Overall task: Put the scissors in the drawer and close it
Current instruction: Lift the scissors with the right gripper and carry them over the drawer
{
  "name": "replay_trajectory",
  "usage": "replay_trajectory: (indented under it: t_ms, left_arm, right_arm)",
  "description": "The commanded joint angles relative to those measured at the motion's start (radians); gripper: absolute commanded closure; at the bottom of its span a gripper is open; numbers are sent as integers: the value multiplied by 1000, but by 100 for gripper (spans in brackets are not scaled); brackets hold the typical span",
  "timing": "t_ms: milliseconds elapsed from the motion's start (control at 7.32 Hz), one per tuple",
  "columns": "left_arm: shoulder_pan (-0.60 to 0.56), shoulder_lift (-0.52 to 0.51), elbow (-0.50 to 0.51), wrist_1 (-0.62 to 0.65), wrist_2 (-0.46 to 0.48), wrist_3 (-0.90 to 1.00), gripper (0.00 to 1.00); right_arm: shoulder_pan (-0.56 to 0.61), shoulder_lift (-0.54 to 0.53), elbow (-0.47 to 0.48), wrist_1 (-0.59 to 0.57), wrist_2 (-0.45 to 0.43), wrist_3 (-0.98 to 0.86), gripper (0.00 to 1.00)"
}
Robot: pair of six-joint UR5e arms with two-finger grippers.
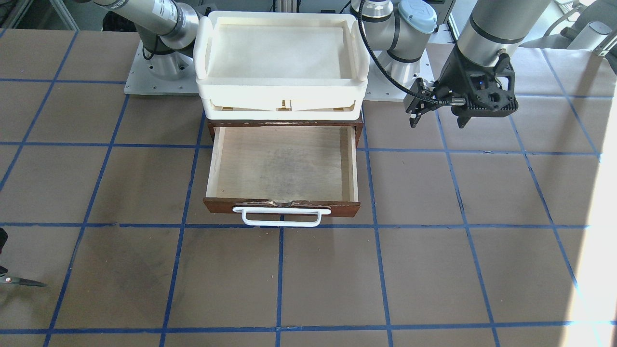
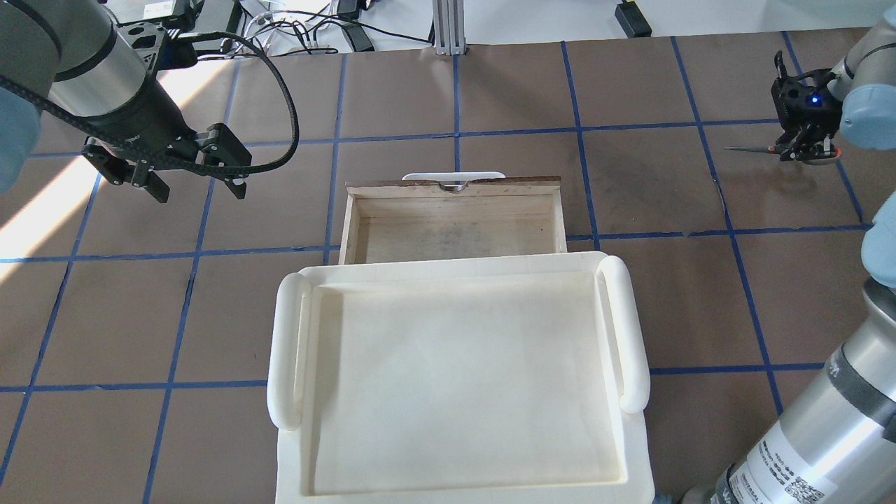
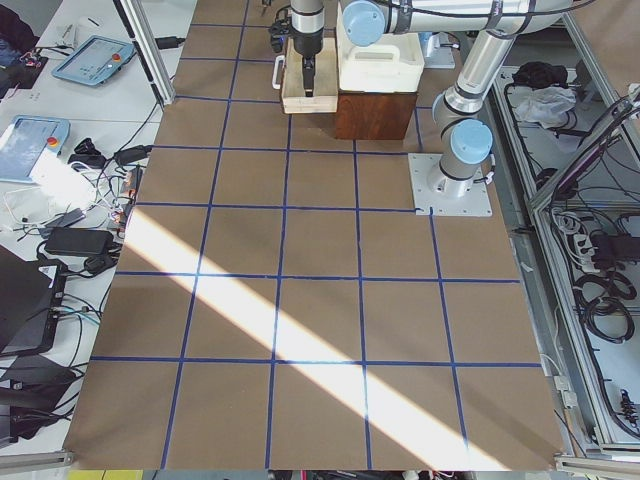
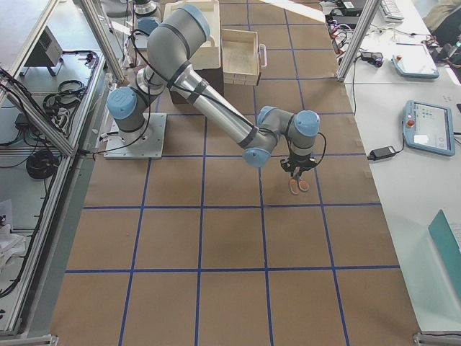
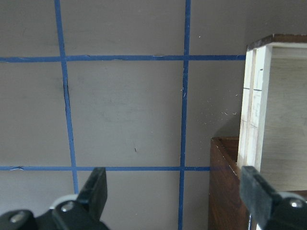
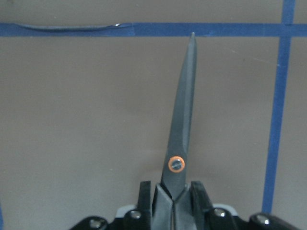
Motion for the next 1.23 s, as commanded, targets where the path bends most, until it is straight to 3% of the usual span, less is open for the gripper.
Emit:
replay_trajectory:
  t_ms: [0, 410, 547, 957, 1093]
  left_arm:
    - [0, 0, 0, 0, 0, 0, 0]
    - [0, -2, 0, 0, 2, 0, 0]
    - [0, 0, 0, 0, 2, 0, 0]
    - [0, -2, 0, 0, 2, 0, 0]
    - [0, 0, 0, 0, 2, 0, 0]
  right_arm:
    - [53, -144, 1, 139, 11, 92, 100]
    - [196, -294, 10, 292, 32, 257, 100]
    - [271, -314, 12, 300, 18, 261, 100]
    - [501, -333, 15, 320, 3, 512, 100]
    - [600, -331, 15, 316, -59, 595, 100]
